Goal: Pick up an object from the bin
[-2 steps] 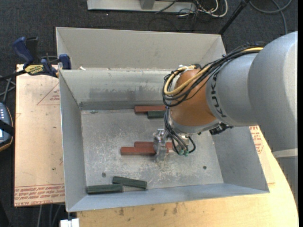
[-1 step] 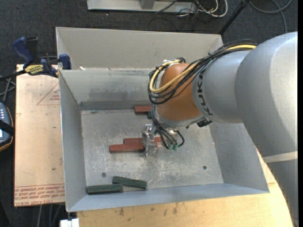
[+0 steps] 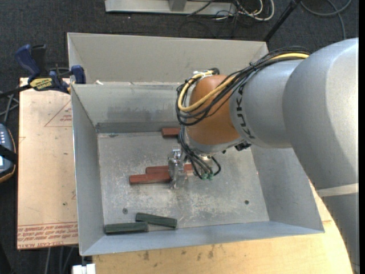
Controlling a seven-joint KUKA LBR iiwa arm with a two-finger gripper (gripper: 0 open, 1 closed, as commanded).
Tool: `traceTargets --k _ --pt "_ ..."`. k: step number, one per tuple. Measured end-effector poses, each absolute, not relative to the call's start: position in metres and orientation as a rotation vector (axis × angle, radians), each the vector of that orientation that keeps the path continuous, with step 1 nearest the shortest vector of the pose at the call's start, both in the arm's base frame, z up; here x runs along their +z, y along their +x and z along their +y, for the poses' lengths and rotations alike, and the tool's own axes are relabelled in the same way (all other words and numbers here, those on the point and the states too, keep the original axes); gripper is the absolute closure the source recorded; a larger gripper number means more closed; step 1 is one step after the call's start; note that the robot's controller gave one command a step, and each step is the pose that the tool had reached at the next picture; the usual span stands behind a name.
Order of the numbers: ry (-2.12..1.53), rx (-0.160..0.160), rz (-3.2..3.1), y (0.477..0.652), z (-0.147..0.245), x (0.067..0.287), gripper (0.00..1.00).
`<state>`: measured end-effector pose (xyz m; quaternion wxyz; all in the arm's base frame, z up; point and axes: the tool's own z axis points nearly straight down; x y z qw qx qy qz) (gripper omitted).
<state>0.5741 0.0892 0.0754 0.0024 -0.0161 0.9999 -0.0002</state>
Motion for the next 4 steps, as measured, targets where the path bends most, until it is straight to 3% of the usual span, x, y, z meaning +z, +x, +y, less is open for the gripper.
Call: traceTargets --k 1,2,3,4 --pt "-0.056 0.002 3.141 0.595 0.054 0.142 1.00" --pt "-0.030 0.000 3.146 0.514 0.004 0.070 0.00" --pt "-0.032 0.001 3.142 0.515 0.004 0.071 0.00" --pt "0.124 0.003 3.136 0.562 0.057 0.078 1.00"
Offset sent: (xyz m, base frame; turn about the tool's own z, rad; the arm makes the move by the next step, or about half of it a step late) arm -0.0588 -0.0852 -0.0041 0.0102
